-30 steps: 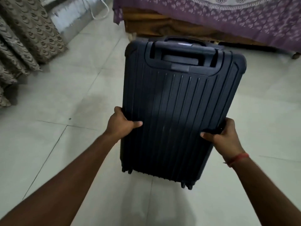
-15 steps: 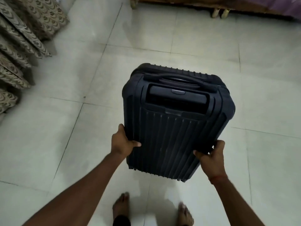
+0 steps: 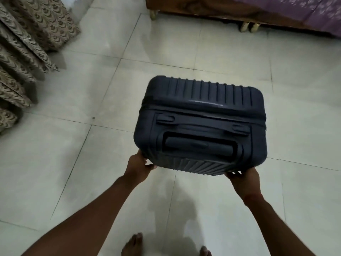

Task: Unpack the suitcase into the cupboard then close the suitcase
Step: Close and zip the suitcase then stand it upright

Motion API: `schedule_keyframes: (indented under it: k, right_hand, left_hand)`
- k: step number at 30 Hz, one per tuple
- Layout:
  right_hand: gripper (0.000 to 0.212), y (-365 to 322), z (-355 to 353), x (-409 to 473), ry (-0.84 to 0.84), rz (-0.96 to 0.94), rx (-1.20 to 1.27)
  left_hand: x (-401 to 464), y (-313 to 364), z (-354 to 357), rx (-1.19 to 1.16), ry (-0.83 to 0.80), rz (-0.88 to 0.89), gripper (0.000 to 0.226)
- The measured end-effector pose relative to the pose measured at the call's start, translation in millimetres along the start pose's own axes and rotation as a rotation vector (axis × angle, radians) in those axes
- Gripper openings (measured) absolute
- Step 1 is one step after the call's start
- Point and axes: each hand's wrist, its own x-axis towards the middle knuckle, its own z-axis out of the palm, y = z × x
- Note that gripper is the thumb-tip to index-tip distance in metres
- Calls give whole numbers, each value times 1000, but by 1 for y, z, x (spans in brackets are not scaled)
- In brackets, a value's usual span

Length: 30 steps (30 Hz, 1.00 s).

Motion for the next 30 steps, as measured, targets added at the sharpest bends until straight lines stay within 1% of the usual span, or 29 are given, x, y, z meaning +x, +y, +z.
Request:
schedule_keyframes:
  k: [2,3,4,5,6,7,8,9,10,11,12,13,14,15,16,17,18,19,20,22,25,27,30]
  right_hand:
    - [30,10,-1,-6,-17,21,-54]
    - [31,13,-2,-8,-33,39,-55]
    - [33,10,-7,-11,-55,68,-56]
    - [34,4,-13,-14,-67,98,-45]
    - [37,-6,-20,-18,-49,121,-8]
    - [40,-22,-31,-23,0,119,41]
    - [44,-41,-44,-30,92,55,79]
    - [47,-62,-57,-38,213,-80,86]
    - [50,-82,-67,-45,321,-246,50]
    - [52,-99,-75,-50,383,-408,4]
    - [53,-120,-79,-52,365,-527,-44]
    - [51,-137,-77,-52,258,-597,-84]
    - [48,-151,-74,-48,119,-644,-166]
    - [45,-161,-68,-44,-9,-671,-300]
    - [44,-162,-59,-39,-95,-687,-475]
    - [41,-162,-53,-33,-142,-682,-621]
    - [36,-160,-49,-27,-165,-673,-691]
    - [30,-159,-50,-24,-172,-671,-710]
    - [26,-158,-52,-23,-173,-681,-713]
    - [22,-151,-61,-23,-161,-691,-722]
    - [21,-135,-78,-33,-150,-656,-737]
    - [21,-124,-93,-43,-159,-634,-756]
    - [22,-108,-118,-60,-234,-548,-781]
  left_hand:
    - [-5,-4,-1,22,-56,-41,51]
    - [-6,-4,-3,60,-72,-43,48]
    - [-8,-1,-8,109,-78,-48,41]
    - [-13,5,-15,177,-62,-50,30]
    - [-19,12,-24,245,-9,-47,17]
    - [-27,23,-35,296,93,-34,10]
    - [-36,35,-48,277,243,-25,10]
    - [-46,51,-61,188,406,-2,11]
    - [-56,67,-72,75,550,70,11]
    - [-64,85,-79,5,647,199,14]
    - [-71,106,-84,-9,669,341,19]
    - [-74,127,-87,17,606,481,25]
    - [-76,146,-87,87,475,589,34]
    - [-76,162,-83,200,319,654,44]
    - [-74,172,-77,328,182,686,50]
    - [-73,182,-70,463,85,701,52]
    - [-72,190,-63,591,27,701,50]
    - [-73,196,-55,673,-11,684,47]
    - [-75,200,-49,700,-36,657,43]
    - [-81,205,-40,674,-54,619,38]
    - [-96,211,-25,672,-99,594,36]
    - [-110,218,-14,724,-138,595,37]
    - [-131,229,0,821,-194,600,39]
